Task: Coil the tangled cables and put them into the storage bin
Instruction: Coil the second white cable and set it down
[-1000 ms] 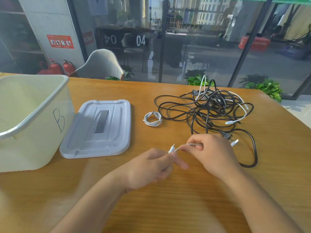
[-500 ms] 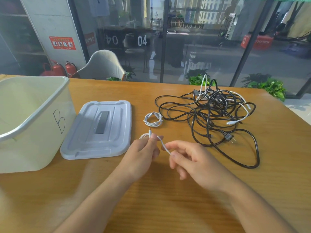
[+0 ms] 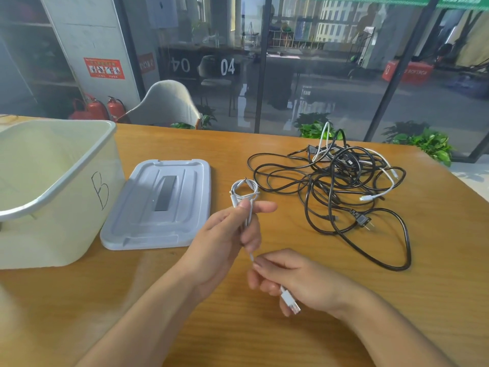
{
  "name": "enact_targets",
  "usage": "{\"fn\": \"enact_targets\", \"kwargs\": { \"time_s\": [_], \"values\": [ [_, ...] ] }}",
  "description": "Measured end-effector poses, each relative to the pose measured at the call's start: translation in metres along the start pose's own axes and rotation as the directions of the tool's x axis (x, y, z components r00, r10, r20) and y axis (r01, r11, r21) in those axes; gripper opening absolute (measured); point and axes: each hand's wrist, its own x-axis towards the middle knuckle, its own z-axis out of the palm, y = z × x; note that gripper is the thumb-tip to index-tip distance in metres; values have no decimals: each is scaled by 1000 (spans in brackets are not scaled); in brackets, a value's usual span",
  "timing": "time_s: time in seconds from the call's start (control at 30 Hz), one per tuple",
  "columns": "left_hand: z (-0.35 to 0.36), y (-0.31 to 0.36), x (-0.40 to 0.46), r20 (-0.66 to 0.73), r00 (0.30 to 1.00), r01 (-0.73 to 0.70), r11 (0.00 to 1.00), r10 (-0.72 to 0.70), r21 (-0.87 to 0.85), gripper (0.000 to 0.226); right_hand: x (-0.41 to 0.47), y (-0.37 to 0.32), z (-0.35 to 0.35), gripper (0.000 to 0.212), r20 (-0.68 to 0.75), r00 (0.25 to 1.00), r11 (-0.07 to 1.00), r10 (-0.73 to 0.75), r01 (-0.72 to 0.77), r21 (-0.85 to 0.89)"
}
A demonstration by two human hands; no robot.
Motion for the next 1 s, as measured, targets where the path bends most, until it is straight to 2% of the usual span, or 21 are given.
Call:
{"fn": "enact_targets", "kwargs": {
  "time_s": [0.1,0.2,0.3,0.4,0.47,0.57,0.67,0.77,0.9,1.0],
  "values": [
    [2,5,-1,58,998,1,997,4,-80,39,-2,-1,-14,34,-81,996,999,-34,31,-41],
    [5,7,-3,107,994,36,993,-24,-111,37,-4,0,-24,25,-173,983,998,-53,56,10],
    [3,10,-4,107,993,73,989,-59,-125,40,-3,5,-28,20,-194,979,959,-71,120,255],
    [0,13,-4,80,995,79,985,-67,-151,41,-1,4,-25,16,-203,975,811,-84,186,555],
    [-1,14,-4,73,995,80,983,-69,-163,42,1,4,-19,18,-243,967,722,-75,221,656],
    [2,14,-4,99,992,88,984,-73,-154,40,8,5,-3,22,-381,920,726,-92,324,607],
    [3,13,-6,135,988,91,983,-70,-158,37,13,7,9,34,-521,839,823,-155,401,401],
    [0,15,-6,170,982,100,986,-76,-136,42,14,6,13,33,-530,809,864,-256,437,251],
    [0,15,-6,233,969,118,983,-83,-142,35,15,5,18,26,-494,825,846,-275,452,282],
    [2,13,-6,182,979,117,985,-94,-125,37,16,8,18,23,-503,807,825,-309,491,279]
  ]
}}
